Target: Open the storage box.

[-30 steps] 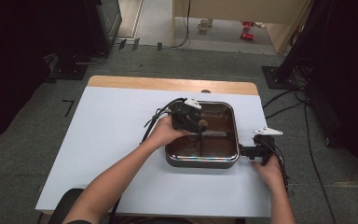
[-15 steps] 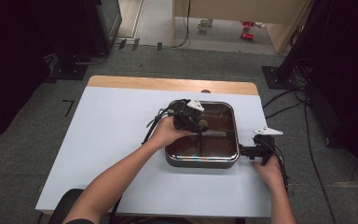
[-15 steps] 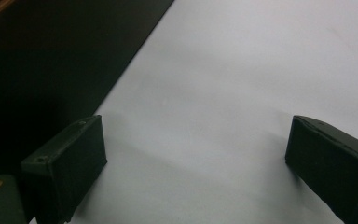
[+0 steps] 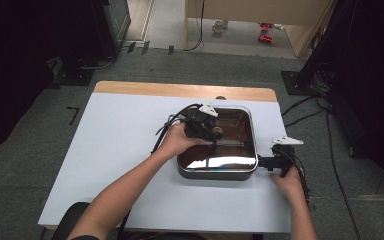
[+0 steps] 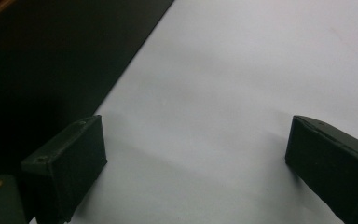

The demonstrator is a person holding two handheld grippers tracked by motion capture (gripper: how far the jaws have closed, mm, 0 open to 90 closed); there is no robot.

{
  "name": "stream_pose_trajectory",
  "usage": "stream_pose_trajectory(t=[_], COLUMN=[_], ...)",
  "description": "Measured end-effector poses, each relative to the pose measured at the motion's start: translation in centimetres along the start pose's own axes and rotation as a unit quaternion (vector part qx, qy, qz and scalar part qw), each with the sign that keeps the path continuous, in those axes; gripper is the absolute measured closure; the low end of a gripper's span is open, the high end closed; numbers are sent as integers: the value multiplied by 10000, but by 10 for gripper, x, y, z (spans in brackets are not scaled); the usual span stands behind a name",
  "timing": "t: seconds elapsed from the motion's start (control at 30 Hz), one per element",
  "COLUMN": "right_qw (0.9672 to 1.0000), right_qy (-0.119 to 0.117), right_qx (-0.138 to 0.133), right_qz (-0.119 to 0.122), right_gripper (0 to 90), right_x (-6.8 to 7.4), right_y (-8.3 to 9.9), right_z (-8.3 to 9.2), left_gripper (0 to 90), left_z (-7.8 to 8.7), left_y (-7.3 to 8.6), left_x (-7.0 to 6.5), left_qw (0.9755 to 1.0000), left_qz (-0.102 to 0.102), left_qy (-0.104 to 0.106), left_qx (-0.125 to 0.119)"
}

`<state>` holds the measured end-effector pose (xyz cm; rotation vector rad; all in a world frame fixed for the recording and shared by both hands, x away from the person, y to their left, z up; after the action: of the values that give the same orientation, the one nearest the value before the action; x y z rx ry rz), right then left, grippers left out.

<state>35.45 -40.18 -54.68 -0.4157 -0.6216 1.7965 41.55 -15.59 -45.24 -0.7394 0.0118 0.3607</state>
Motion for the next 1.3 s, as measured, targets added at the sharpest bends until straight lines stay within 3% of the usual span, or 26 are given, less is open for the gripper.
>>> stream_pose_trajectory(t=[0.37, 0.8, 0.9, 1.1, 1.3], right_qw=[10000, 10000, 10000, 10000, 10000], right_qy=[-3, -2, -6, -17, -4], right_qx=[1, -9, -5, 4, -5], right_qz=[-4, 4, -3, -12, 1], right_gripper=[42, 42, 42, 42, 42], right_x=[0, 0, 0, 0, 0], right_y=[0, 0, 0, 0, 0], right_z=[0, 0, 0, 0, 0], left_gripper=[595, 595, 595, 595, 595], left_z=[23, 59, 66, 71, 71], left_y=[-6, -6, -5, -7, -10], left_x=[-2, 1, 1, -3, -9], left_qw=[9999, 9984, 9984, 9985, 9981], left_qz=[14, 331, 324, 252, 297], left_qy=[-16, 79, 75, 73, 284], left_qx=[-170, -446, -466, -488, -466])
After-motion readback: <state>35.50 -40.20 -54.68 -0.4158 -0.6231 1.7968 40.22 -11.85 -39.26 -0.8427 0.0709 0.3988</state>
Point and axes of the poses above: each handheld gripper's, and its own axes: z roughly backward along the jaws, y roughly out of its underside, x roughly to its left, the point moved 6 cm from there along -z, roughly forward along the jaws, and after that the axes turned 8 degrees about x, right-handed, at the moved point
